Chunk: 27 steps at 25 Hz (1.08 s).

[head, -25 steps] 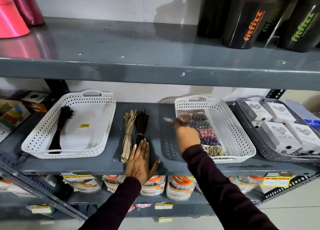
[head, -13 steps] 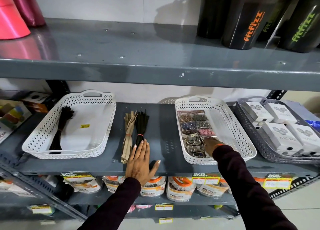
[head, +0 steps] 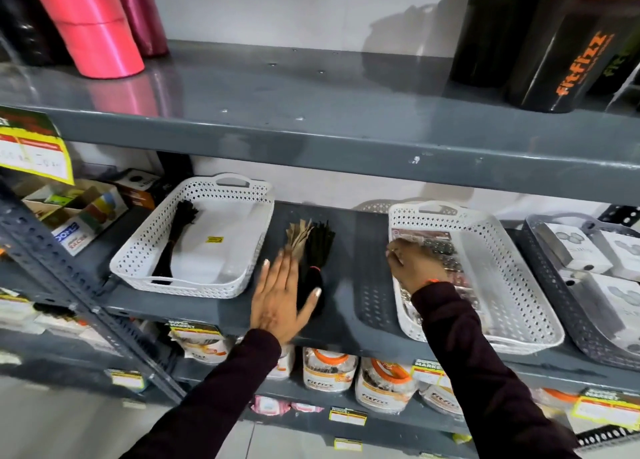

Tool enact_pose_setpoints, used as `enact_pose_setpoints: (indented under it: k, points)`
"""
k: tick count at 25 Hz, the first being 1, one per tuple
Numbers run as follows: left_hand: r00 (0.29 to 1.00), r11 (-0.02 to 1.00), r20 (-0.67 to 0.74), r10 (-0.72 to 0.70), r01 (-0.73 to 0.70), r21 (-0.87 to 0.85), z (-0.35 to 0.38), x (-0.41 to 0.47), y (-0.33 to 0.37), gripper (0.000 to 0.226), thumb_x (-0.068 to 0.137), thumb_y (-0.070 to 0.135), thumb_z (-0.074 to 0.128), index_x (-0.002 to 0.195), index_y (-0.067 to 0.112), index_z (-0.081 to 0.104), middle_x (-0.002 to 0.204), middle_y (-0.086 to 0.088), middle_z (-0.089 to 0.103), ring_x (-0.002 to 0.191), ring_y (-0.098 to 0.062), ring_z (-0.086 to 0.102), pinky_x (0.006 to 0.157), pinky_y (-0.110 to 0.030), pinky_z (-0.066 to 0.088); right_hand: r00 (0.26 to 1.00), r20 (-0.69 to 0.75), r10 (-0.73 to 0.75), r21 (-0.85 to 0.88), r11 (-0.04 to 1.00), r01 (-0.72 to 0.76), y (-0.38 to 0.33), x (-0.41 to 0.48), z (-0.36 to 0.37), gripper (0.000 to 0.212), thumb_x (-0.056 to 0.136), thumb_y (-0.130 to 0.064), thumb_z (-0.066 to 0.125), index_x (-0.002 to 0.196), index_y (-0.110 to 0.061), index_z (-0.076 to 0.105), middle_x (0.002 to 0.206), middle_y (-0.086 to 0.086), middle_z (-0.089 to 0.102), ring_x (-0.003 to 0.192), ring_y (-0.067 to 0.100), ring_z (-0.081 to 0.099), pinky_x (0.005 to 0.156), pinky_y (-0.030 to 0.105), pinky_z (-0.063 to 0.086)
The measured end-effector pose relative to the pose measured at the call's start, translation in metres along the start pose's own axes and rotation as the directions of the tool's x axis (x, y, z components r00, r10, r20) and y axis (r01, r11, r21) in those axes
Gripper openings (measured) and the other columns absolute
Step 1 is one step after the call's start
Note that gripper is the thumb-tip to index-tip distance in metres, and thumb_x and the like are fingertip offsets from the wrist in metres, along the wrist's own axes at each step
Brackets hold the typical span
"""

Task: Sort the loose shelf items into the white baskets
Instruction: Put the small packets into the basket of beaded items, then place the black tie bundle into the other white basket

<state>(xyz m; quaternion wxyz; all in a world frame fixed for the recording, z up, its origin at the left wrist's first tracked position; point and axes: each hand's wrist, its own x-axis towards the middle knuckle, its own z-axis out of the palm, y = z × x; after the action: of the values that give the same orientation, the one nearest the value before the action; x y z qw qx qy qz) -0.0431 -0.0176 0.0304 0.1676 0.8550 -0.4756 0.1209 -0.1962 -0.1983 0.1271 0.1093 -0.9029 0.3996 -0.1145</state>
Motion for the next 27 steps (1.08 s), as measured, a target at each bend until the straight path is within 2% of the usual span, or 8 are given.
enact_pose_setpoints:
  k: [4, 10, 13, 16, 19, 21, 24, 27]
  points:
    - [0.993, 0.995, -0.066, -0.094, 0.096, 0.026, -0.032, 0.011, -0.067, 0.081, 0.094, 0.059, 0.016, 0.142, -0.005, 0.031, 0.15, -0.022, 0.031, 0.139, -0.03, 0.027, 0.116, -0.041, 0.01, 0.996, 0.086, 0.0, 0.096, 0.995, -0.008, -0.059, 0.03, 0.035, 0.025, 0.094, -0.025, 0.049, 0.102, -0.011, 0.069, 0.113, 0.018, 0.071, 0.106, 0.035, 0.064, 0.089, 0.036, 0.052]
    - [0.987, 0.987, -0.011, -0.161, 0.162, 0.022, -0.053, -0.014, -0.17, 0.081, 0.096, 0.059, 0.013, 0.139, -0.005, 0.037, 0.147, -0.022, 0.037, 0.135, -0.031, 0.035, 0.114, -0.038, 0.009, 0.915, 0.34, 0.217, 0.058, 0.966, -0.251, -0.116, 0.052, 0.119, 0.059, 0.091, -0.04, 0.058, 0.133, -0.001, 0.048, 0.135, 0.021, 0.055, 0.124, 0.034, 0.053, 0.104, 0.037, 0.045]
    - [0.98, 0.98, 0.007, -0.197, 0.197, 0.002, -0.052, -0.023, -0.207, 0.081, 0.095, 0.061, 0.012, 0.138, -0.001, 0.041, 0.143, -0.021, 0.044, 0.133, -0.03, 0.039, 0.111, -0.04, 0.021, 0.903, 0.257, 0.344, 0.116, 0.917, -0.382, -0.133, 0.063, 0.123, 0.049, 0.096, -0.019, 0.053, 0.137, 0.005, 0.04, 0.139, 0.026, 0.046, 0.127, 0.037, 0.049, 0.106, 0.04, 0.041]
    - [0.974, 0.974, -0.017, -0.224, 0.223, -0.036, -0.051, -0.027, -0.221, 0.08, 0.095, 0.062, 0.014, 0.131, 0.001, 0.05, 0.133, -0.02, 0.055, 0.126, -0.031, 0.047, 0.109, -0.041, 0.028, 0.905, 0.113, 0.41, 0.206, 0.881, -0.425, -0.153, 0.08, 0.103, 0.042, 0.099, -0.014, 0.046, 0.135, 0.006, 0.041, 0.138, 0.029, 0.046, 0.124, 0.041, 0.05, 0.105, 0.045, 0.041]
    - [0.974, 0.973, -0.024, -0.224, 0.222, -0.07, -0.05, -0.028, -0.221, 0.076, 0.096, 0.06, 0.016, 0.126, 0.002, 0.054, 0.127, -0.019, 0.06, 0.119, -0.031, 0.052, 0.108, -0.043, 0.031, 0.946, -0.022, 0.324, 0.253, 0.917, -0.308, -0.189, 0.097, 0.086, 0.043, 0.098, -0.018, 0.047, 0.136, 0.003, 0.042, 0.131, 0.029, 0.051, 0.116, 0.041, 0.056, 0.099, 0.045, 0.045]
    - [0.977, 0.976, -0.045, -0.209, 0.206, -0.067, -0.048, -0.029, -0.222, 0.074, 0.096, 0.059, 0.016, 0.124, 0.002, 0.055, 0.125, -0.019, 0.061, 0.117, -0.031, 0.054, 0.108, -0.039, 0.027, 0.974, -0.029, 0.225, 0.282, 0.937, -0.208, -0.226, 0.104, 0.086, 0.041, 0.098, -0.017, 0.046, 0.134, 0.003, 0.044, 0.13, 0.028, 0.048, 0.112, 0.043, 0.058, 0.098, 0.044, 0.046]
    - [0.976, 0.975, -0.059, -0.21, 0.204, -0.089, -0.047, -0.028, -0.224, 0.072, 0.096, 0.058, 0.018, 0.122, 0.002, 0.056, 0.122, -0.018, 0.063, 0.115, -0.03, 0.056, 0.109, -0.036, 0.023, 0.995, 0.068, 0.077, 0.29, 0.952, -0.093, -0.287, 0.102, 0.107, 0.045, 0.099, -0.022, 0.045, 0.138, 0.0, 0.041, 0.132, 0.027, 0.044, 0.114, 0.043, 0.055, 0.099, 0.042, 0.044]
    - [0.973, 0.972, -0.067, -0.22, 0.213, -0.101, -0.046, -0.028, -0.223, 0.072, 0.098, 0.055, 0.016, 0.12, 0.001, 0.058, 0.121, -0.018, 0.064, 0.114, -0.03, 0.057, 0.108, -0.035, 0.022, 0.955, 0.297, 0.023, 0.238, 0.966, -0.098, -0.318, 0.09, 0.157, 0.046, 0.099, -0.024, 0.046, 0.139, -0.001, 0.039, 0.14, 0.024, 0.037, 0.122, 0.042, 0.049, 0.106, 0.041, 0.04]
